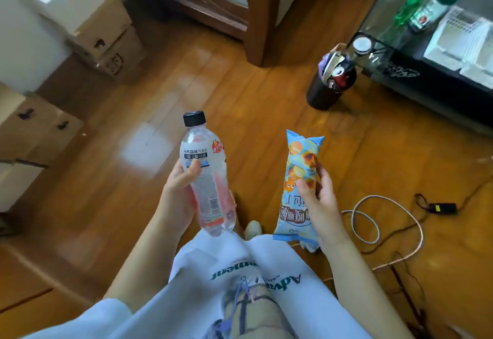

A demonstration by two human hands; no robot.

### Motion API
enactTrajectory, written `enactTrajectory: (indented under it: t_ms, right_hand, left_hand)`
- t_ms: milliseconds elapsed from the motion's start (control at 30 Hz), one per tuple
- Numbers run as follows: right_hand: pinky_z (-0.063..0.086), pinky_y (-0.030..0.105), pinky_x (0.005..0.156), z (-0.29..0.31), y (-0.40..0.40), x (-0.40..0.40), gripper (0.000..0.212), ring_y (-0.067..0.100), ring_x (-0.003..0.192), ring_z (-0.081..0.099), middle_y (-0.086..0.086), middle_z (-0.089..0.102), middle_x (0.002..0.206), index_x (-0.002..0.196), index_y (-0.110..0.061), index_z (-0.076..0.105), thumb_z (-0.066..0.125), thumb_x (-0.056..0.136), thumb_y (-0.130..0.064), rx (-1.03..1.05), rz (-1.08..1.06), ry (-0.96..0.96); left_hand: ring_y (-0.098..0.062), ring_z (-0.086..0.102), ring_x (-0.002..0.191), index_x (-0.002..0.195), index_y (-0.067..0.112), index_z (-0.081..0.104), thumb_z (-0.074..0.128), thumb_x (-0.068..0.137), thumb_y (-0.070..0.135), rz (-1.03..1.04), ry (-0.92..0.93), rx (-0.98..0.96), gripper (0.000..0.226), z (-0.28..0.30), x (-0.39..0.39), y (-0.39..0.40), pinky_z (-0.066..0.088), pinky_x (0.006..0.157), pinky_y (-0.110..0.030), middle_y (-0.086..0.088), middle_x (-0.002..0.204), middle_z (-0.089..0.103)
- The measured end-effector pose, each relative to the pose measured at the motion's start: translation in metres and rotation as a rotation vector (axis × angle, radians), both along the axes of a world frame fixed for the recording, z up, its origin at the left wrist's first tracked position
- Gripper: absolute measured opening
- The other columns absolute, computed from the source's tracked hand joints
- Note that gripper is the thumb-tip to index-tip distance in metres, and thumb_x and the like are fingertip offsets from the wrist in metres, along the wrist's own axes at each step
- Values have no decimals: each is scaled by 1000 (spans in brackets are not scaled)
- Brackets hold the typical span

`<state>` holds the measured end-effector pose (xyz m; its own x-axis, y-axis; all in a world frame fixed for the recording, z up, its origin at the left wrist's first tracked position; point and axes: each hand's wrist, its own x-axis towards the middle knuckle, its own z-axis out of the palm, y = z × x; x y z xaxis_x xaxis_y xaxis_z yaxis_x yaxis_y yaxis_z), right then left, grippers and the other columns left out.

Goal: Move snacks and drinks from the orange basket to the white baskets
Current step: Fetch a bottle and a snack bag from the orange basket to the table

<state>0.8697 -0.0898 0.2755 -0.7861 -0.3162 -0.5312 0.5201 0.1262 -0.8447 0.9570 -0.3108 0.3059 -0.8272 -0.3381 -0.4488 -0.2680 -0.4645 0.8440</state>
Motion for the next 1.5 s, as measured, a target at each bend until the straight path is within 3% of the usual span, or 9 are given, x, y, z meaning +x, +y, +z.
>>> enactTrajectory:
  t_ms: [167, 300, 433, 767, 867, 1033, 1200, 1333, 1500]
  right_hand:
    - [56, 26, 76, -10, 38, -40, 60, 10, 104, 64, -4, 58, 123, 125, -43, 38, 65, 70, -47, -22, -199, -21]
    - [55, 21, 73, -11, 58, -84, 52, 8, 103, 65, -7, 63, 118, 119, -43, 45, 66, 72, -39, -61, -343, 7]
    - [55, 23, 75, -6, 71, -144, 39, 8, 100, 66, -8, 64, 115, 114, -47, 46, 62, 84, -28, -43, -455, 34]
    - [56, 23, 72, 16, 85, -274, 43, 8, 97, 66, -8, 63, 112, 118, -45, 43, 62, 81, -32, 3, -632, 46]
    - [56, 25, 76, 14, 94, -297, 38, 8, 98, 65, -11, 63, 110, 109, -49, 46, 62, 80, -31, 8, -671, 33]
    - [55, 25, 73, 3, 124, -343, 33, 5, 93, 67, -11, 64, 108, 103, -52, 49, 62, 82, -30, 41, -715, 5]
    - [54, 16, 61, -7, 171, -410, 31, 0, 85, 68, -14, 65, 102, 101, -52, 49, 62, 84, -30, 42, -701, 10]
    - [54, 16, 63, 0, 215, -472, 33, -2, 88, 67, -18, 64, 103, 103, -54, 47, 61, 85, -31, 56, -628, 38]
    - [54, 16, 66, 6, 255, -549, 39, -1, 92, 66, -14, 63, 109, 113, -48, 43, 61, 86, -26, 24, -485, 62]
  left_hand:
    - [-28, 60, 84, 125, 6, 49, 78, 45, 62, -175, -21, 7, 102, -6, -85, 24, 49, 78, -44, -10, 97, 62]
    - [-21, 65, 78, 105, 23, 64, 78, 49, 59, -301, 4, 19, 68, -17, -156, 39, 55, 69, -34, -2, 90, 69]
    - [-17, 68, 76, 97, 31, 69, 77, 49, 62, -394, 12, 20, 58, -20, -238, 51, 56, 64, -30, 2, 87, 71]
    - [-26, 60, 93, 122, 20, 51, 74, 38, 71, -569, 22, -6, 101, 4, -425, 77, 52, 80, -41, -3, 101, 64]
    - [-28, 59, 96, 130, 14, 46, 75, 38, 70, -600, 3, 11, 111, 1, -459, 90, 51, 83, -43, -6, 106, 62]
    - [-26, 61, 94, 126, 18, 49, 75, 41, 68, -618, -29, 26, 103, -10, -509, 116, 53, 79, -40, -4, 104, 64]
    - [-25, 61, 92, 134, 12, 43, 75, 40, 69, -590, -26, 5, 114, -12, -569, 158, 53, 76, -38, -5, 103, 63]
    - [-28, 58, 96, 134, 11, 43, 75, 41, 69, -562, -15, -14, 113, -2, -623, 203, 51, 82, -43, -8, 107, 60]
    - [-22, 63, 97, 130, 15, 44, 75, 43, 69, -488, 6, -54, 107, 6, -676, 239, 55, 78, -35, -3, 106, 63]
